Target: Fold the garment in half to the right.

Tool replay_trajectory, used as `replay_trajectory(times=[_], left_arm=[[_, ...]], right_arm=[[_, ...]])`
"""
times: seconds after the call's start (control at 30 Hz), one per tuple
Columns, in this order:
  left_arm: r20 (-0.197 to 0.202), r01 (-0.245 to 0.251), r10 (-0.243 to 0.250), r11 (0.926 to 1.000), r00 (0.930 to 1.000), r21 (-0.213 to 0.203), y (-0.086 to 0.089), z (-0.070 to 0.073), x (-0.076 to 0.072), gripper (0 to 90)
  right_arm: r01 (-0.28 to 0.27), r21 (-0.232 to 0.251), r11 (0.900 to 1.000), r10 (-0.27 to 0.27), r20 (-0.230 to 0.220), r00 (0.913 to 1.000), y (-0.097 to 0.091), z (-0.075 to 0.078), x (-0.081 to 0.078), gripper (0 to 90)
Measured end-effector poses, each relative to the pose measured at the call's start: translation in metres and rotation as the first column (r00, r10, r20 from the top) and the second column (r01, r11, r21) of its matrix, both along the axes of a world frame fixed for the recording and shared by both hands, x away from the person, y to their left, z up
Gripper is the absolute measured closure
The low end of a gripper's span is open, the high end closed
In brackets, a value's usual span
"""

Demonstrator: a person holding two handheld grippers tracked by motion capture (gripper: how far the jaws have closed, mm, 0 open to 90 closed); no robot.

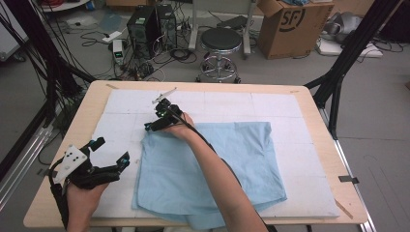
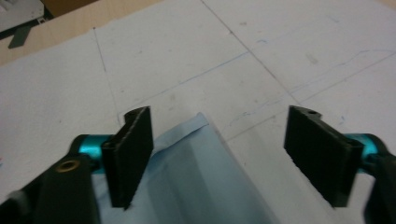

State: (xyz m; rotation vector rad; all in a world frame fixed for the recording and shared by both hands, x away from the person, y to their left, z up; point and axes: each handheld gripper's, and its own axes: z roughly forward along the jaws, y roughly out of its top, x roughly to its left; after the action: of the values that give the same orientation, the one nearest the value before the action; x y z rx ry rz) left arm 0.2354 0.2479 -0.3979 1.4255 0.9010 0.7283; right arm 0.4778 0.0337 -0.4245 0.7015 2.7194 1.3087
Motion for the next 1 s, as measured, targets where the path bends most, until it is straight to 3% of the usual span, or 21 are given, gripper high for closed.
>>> replay_trajectory(times=[0.17, 0.43, 0.6, 0.73, 1.0], left_arm=[[-0.004, -0.007, 0.007, 1.0, 1.0, -0.002, 0.002, -0.001, 0.0, 1.7], [-0.007, -0.006, 0.006, 1.0, 1.0, 0.0, 0.001, -0.002, 0.0, 1.7], [-0.013, -0.005, 0.005, 1.0, 0.9999, 0.006, 0.0, -0.003, 0.001, 1.7], [-0.007, -0.001, 0.001, 0.9999, 1.0, 0.011, -0.002, -0.004, 0.0, 1.7], [-0.03, 0.081, -0.081, 0.9967, 0.9962, 0.003, -0.002, -0.006, -0.01, 1.7]], right_arm=[[0.001, -0.023, 0.9997, -0.002, -0.007, 1.0, 0.008, -0.004, 0.002, 46.2], [0.014, -0.091, 0.9958, -0.019, -0.059, 0.9981, 0.018, -0.016, -0.003, 62.7], [0.008, -0.104, 0.9945, -0.016, -0.073, 0.9972, 0.022, -0.014, -0.008, 84.3], [0.011, -0.119, 0.9928, -0.019, -0.065, 0.9977, 0.022, -0.011, -0.01, 87.2], [0.019, -0.066, 0.9977, -0.021, -0.029, 0.9994, 0.016, 0.012, -0.015, 87.2]])
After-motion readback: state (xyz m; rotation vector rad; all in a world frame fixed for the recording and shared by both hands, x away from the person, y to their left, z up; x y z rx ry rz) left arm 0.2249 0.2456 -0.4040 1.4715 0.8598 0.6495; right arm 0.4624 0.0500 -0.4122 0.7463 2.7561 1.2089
